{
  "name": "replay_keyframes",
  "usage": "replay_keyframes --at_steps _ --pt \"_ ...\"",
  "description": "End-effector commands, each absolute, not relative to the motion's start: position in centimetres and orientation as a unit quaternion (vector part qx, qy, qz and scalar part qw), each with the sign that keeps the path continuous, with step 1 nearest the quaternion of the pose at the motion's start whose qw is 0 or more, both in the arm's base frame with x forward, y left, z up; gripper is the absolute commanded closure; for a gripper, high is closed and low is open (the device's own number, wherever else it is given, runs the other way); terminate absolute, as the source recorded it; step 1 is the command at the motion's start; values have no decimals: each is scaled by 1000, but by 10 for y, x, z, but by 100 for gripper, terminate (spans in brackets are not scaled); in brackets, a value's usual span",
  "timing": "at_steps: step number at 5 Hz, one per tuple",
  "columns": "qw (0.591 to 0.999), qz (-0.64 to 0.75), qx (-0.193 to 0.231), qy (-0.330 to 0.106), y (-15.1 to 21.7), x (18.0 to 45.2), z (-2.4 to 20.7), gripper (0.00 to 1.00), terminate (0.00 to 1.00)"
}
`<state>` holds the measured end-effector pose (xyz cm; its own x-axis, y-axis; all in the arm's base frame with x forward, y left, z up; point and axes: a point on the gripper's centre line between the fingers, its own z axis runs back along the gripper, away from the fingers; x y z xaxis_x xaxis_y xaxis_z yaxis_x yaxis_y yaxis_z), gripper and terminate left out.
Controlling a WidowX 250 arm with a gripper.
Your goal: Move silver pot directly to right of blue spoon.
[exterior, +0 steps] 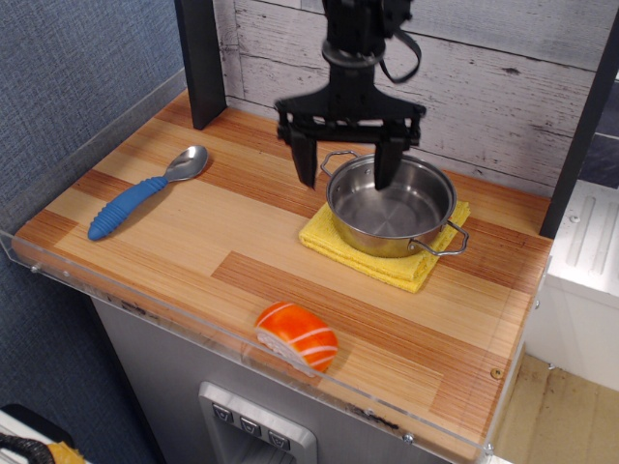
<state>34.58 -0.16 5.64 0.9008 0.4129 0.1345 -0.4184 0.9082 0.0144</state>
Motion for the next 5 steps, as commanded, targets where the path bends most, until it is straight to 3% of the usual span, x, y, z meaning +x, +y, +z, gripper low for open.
replay_keyframes --at_steps 1,2,4,5 --pt "974 212 17 -79 5 351 58 0 0" --pt "975 210 0 -75 6 354 49 0 0" --pt "972 221 3 -76 3 354 40 0 0" --pt "970 228 -5 -79 4 353 36 100 0"
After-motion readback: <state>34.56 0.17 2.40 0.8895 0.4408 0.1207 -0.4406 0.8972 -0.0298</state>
